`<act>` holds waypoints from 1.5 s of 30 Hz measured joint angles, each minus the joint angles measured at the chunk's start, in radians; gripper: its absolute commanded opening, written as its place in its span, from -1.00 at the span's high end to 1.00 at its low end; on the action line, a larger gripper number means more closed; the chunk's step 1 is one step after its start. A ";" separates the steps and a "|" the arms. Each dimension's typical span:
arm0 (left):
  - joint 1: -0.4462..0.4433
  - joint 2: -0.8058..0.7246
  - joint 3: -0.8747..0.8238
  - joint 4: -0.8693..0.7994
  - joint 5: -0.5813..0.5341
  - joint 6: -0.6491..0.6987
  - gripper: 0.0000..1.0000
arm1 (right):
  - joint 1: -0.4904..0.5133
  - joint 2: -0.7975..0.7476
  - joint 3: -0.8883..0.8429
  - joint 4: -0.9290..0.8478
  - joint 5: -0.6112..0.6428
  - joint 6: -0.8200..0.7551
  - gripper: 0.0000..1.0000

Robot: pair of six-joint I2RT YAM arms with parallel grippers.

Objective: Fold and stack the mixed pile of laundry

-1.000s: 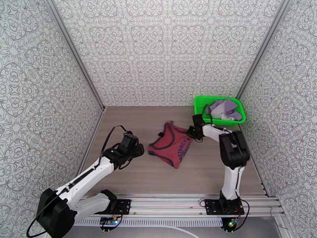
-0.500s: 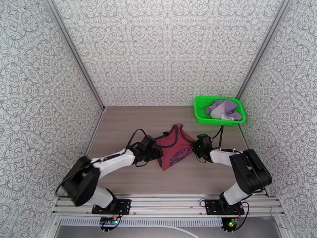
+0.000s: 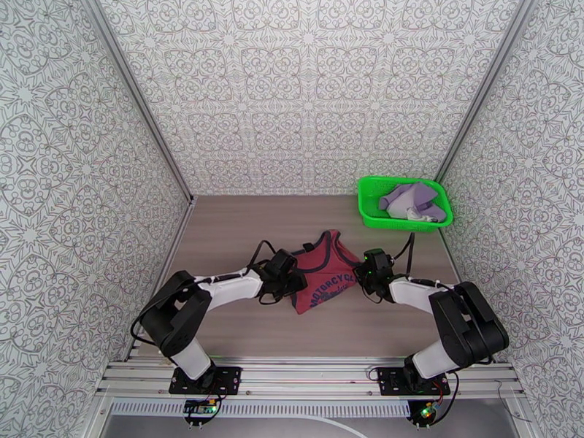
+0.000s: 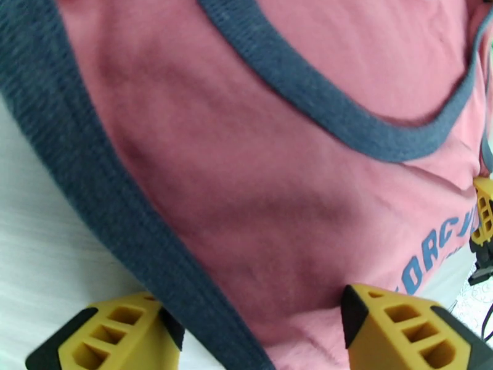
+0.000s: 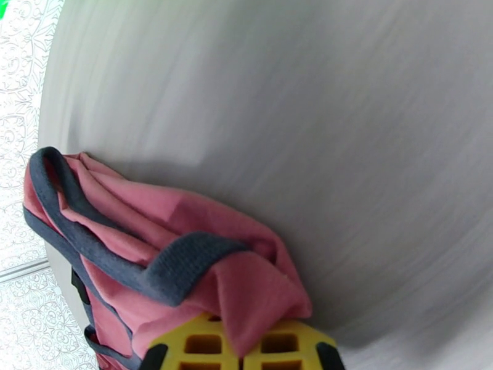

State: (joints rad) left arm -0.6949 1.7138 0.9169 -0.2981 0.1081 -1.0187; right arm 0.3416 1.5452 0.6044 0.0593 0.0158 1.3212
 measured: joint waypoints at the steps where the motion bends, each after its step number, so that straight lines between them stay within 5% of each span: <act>1: 0.003 0.011 0.011 -0.017 -0.001 -0.002 0.31 | 0.000 0.000 0.000 0.000 0.000 0.000 1.00; 3: 0.011 0.044 0.037 -0.042 0.000 0.002 0.77 | 0.000 0.000 -0.001 0.000 0.000 -0.001 0.88; 5: 0.018 0.072 0.061 -0.049 0.010 0.006 1.00 | 0.000 -0.002 -0.001 -0.003 0.000 -0.003 0.49; 8: 0.024 0.113 0.109 -0.023 0.033 0.026 1.00 | 0.000 -0.018 -0.001 -0.025 0.000 -0.034 -0.17; 9: 0.028 0.121 0.119 -0.024 0.040 0.034 1.00 | 0.000 -0.029 0.000 -0.026 -0.001 -0.058 -0.56; 12: 0.049 0.136 0.139 -0.035 0.079 0.074 1.00 | 0.003 -0.061 0.021 -0.074 -0.011 -0.165 -0.97; 20: 0.118 0.214 0.282 -0.179 0.124 0.259 1.00 | 0.005 0.025 0.285 -0.370 -0.092 -0.620 -0.98; 27: 0.205 0.293 0.446 -0.342 -0.007 0.401 1.00 | 0.005 0.229 0.540 -0.571 -0.074 -0.925 -0.98; 32: 0.262 0.329 0.519 -0.417 -0.076 0.463 1.00 | 0.005 0.256 0.566 -0.645 -0.053 -1.012 -0.98; 38: 0.293 0.361 0.574 -0.465 -0.115 0.504 1.00 | 0.005 0.308 0.598 -0.615 -0.176 -1.024 -0.96; 43: 0.293 0.366 0.581 -0.472 -0.118 0.515 1.00 | 0.011 0.365 0.636 -0.580 -0.241 -0.978 -0.59; 45: 0.293 0.369 0.586 -0.475 -0.117 0.520 1.00 | 0.024 0.402 0.671 -0.577 -0.238 -0.962 0.07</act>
State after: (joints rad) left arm -0.4019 2.0827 1.5028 -0.7731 -0.0093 -0.4992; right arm 0.3653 1.9472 1.2755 -0.5179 -0.2222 0.3592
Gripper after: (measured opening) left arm 0.054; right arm 0.752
